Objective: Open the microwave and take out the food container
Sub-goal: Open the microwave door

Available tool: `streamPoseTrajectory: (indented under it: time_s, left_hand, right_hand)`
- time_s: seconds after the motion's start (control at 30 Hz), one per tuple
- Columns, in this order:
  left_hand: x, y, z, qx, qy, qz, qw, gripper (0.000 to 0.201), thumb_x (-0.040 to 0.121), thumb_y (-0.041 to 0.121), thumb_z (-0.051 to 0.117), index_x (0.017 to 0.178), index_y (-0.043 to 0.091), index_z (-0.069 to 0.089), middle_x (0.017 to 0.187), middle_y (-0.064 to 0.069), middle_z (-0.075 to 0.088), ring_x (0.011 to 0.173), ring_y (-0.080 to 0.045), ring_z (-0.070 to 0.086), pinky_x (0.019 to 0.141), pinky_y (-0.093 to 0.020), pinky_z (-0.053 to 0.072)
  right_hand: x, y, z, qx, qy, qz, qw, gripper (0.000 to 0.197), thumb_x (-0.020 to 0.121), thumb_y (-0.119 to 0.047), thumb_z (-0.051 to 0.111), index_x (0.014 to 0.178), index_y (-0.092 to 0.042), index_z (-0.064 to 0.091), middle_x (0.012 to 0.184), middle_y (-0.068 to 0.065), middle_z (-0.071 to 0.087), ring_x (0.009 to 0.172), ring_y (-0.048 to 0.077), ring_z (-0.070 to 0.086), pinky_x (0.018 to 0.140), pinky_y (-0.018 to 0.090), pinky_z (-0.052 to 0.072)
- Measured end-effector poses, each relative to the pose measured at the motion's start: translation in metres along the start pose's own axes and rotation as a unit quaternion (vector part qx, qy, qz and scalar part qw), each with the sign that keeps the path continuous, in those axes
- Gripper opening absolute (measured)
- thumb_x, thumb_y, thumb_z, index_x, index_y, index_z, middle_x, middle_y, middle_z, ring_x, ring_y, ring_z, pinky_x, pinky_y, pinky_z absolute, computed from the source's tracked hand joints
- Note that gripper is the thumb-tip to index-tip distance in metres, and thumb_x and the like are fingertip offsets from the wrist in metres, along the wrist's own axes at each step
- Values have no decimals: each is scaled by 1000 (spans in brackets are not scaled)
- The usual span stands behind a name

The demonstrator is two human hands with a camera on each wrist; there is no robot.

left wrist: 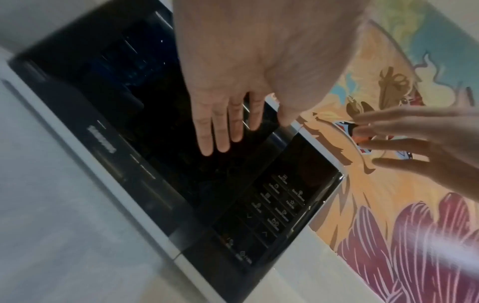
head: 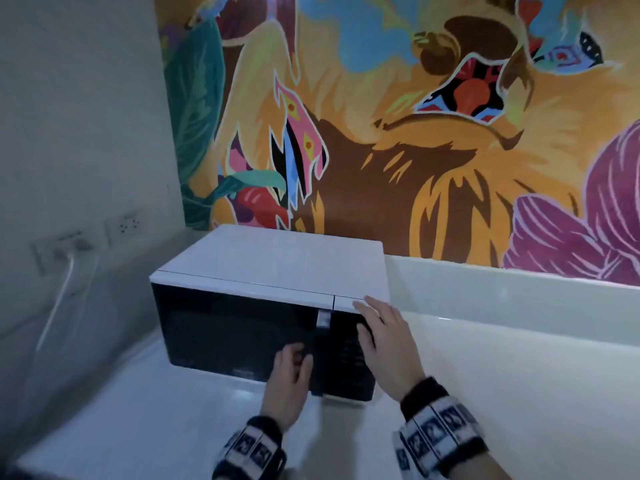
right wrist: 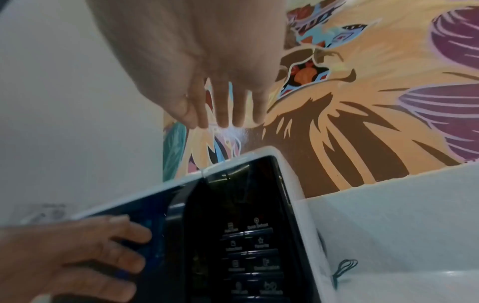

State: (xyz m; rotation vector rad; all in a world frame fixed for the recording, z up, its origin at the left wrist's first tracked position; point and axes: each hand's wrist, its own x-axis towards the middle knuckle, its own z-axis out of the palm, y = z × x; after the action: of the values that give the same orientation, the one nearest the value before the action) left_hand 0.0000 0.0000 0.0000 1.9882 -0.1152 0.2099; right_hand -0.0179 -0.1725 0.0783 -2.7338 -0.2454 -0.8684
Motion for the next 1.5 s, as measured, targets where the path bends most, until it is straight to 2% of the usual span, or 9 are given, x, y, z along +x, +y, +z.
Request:
streamPoseTrajectory:
  time_s: [0.17, 0.33, 0.67, 0.83, 1.0, 1.1, 1.17, 1.33, 1.5]
  left_hand:
    - [27, 20, 23, -25, -66, -64, 995, 36, 97, 38, 35, 104, 9, 55, 110, -5, 61, 107, -27, 57, 94, -38, 42]
    - [29, 20, 26, -79, -63, -64, 993, 44, 95, 44, 33, 98, 7, 57, 83, -1, 62, 83, -21, 57, 78, -31, 40]
    - [14, 22, 22, -61, -54, -51, 995, 37, 96, 41, 32, 89, 10, 51, 75, 1, 56, 72, -18, 52, 69, -31, 39]
    - [-12, 13, 5, -61, -66, -36, 995, 36, 97, 39, 33, 85, 10, 51, 74, 2, 56, 68, -15, 53, 53, -14, 43]
    - [-11, 23, -5, -2, -96, -74, 993, 35, 96, 41, 35, 103, 12, 52, 105, -8, 64, 98, -27, 59, 84, -37, 46]
    - [-19, 44, -8, 111, 123, 28, 986, 33, 92, 26, 45, 121, 9, 45, 120, -14, 51, 104, -29, 53, 87, -39, 45]
    - [-16, 61, -4, 200, 187, 136, 952, 41, 92, 25, 40, 130, 8, 41, 131, -16, 47, 118, -30, 47, 100, -43, 44]
    - [-2, 72, 4, 405, -12, 113, 907, 64, 93, 43, 9, 146, 8, 20, 156, -12, 24, 147, -27, 14, 122, -46, 15]
    - [-37, 74, -14, 404, 26, 102, 909, 55, 96, 39, 23, 139, 6, 35, 146, -14, 43, 140, -28, 31, 118, -43, 28]
  right_hand:
    - [30, -4, 35, -82, -51, -11, 995, 32, 86, -17, 49, 113, -15, 66, 115, 5, 71, 104, 27, 67, 91, 43, 53]
    - [30, -5, 40, -105, -33, -10, 994, 38, 70, -6, 77, 107, -13, 70, 108, 4, 74, 99, 27, 69, 91, 44, 53]
    - [22, 2, 50, -69, -17, -15, 997, 37, 93, -22, 45, 126, -12, 59, 130, 8, 64, 123, 29, 56, 108, 48, 37]
    - [23, 1, 50, -47, -35, -4, 998, 43, 97, -27, 34, 133, -12, 52, 140, 8, 55, 132, 29, 46, 114, 47, 26]
    - [22, -4, 40, -54, -97, 3, 994, 46, 100, -31, 29, 143, -16, 38, 151, 6, 40, 141, 26, 31, 119, 44, 17]
    - [13, -3, 34, -46, -106, -6, 993, 44, 100, -26, 33, 143, -16, 36, 153, 6, 35, 144, 27, 26, 119, 48, 15]
    - [1, -5, 30, -32, -74, -17, 997, 41, 96, -17, 42, 137, -14, 46, 147, 10, 45, 139, 30, 35, 117, 50, 23]
    - [-39, -8, 43, 41, -115, -33, 992, 35, 88, -7, 50, 123, -6, 59, 134, 14, 55, 130, 32, 43, 107, 43, 42]
    - [-61, -11, 58, 81, -205, -26, 975, 34, 91, -16, 44, 122, -17, 60, 127, 9, 51, 120, 28, 41, 101, 34, 43]
